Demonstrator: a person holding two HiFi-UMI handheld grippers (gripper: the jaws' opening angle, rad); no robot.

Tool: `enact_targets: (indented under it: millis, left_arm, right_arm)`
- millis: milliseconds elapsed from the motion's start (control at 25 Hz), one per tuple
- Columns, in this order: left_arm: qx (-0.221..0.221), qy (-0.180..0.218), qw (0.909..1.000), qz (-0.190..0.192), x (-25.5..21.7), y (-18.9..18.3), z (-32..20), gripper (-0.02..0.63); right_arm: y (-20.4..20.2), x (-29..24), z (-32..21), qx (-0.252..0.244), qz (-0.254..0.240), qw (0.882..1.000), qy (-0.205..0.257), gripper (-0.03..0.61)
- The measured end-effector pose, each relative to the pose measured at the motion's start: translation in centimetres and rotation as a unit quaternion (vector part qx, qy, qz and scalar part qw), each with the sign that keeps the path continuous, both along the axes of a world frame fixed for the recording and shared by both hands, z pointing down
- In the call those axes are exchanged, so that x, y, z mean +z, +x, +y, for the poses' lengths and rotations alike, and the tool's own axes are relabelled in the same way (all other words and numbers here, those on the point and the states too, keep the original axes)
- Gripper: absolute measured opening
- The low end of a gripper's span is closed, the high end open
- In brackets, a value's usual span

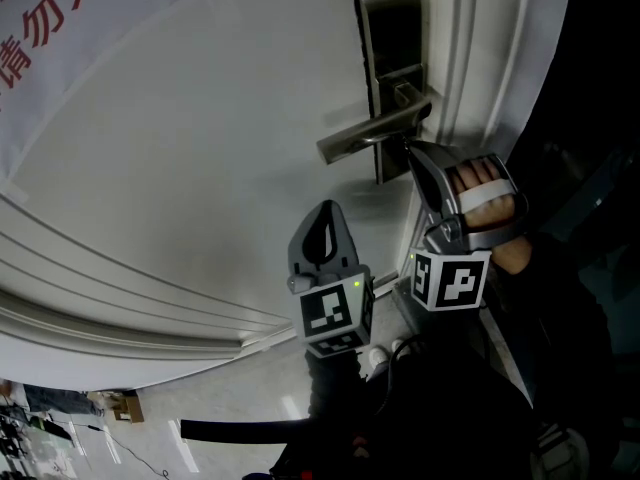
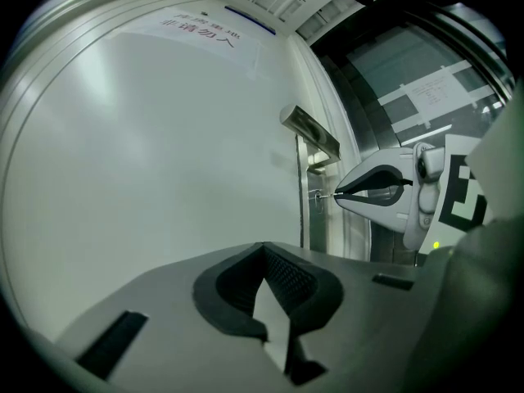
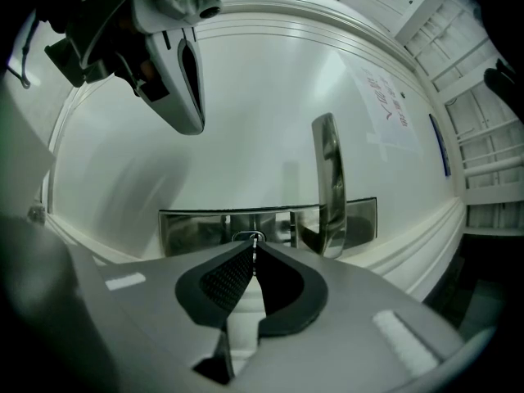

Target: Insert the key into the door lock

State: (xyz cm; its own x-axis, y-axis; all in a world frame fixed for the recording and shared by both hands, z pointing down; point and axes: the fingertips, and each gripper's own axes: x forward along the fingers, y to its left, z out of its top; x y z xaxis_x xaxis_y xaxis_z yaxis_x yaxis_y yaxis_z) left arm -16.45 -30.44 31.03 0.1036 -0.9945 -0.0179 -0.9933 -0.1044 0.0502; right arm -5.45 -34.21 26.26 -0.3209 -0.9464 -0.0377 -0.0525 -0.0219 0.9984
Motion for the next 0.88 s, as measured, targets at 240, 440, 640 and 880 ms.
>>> enact_targets:
  millis: [240,440,640,880]
  left_arm:
    - [0.001,0.0,1.0,0.0,0.06,0.06,-0.12,0.002]
    - [0.0,-0.002,1.0,0.002,0.15,0.08,-0.15,0.002]
    - [-0.001,-0.002,1.0,0.002,0.21,0.02,-0.21,0.0]
    - [0.0,-0.003,1.0,0.004,0.23,0.13,-0.26,0.002]
  right_arm:
    - [0.02,-0.01,0.01,-0.001,0.0,1.0,0.0,0.012]
    - [0.0,-0.01,-0.01,-0.003,0.002,1.0,0.0,0.012]
    - [-0.02,0.01,-0.06,-0.005,0.002,1.0,0.0,0.012]
    - [-0.03,0.04,-0.04,-0.006,0.003,1.0,0.0,0.012]
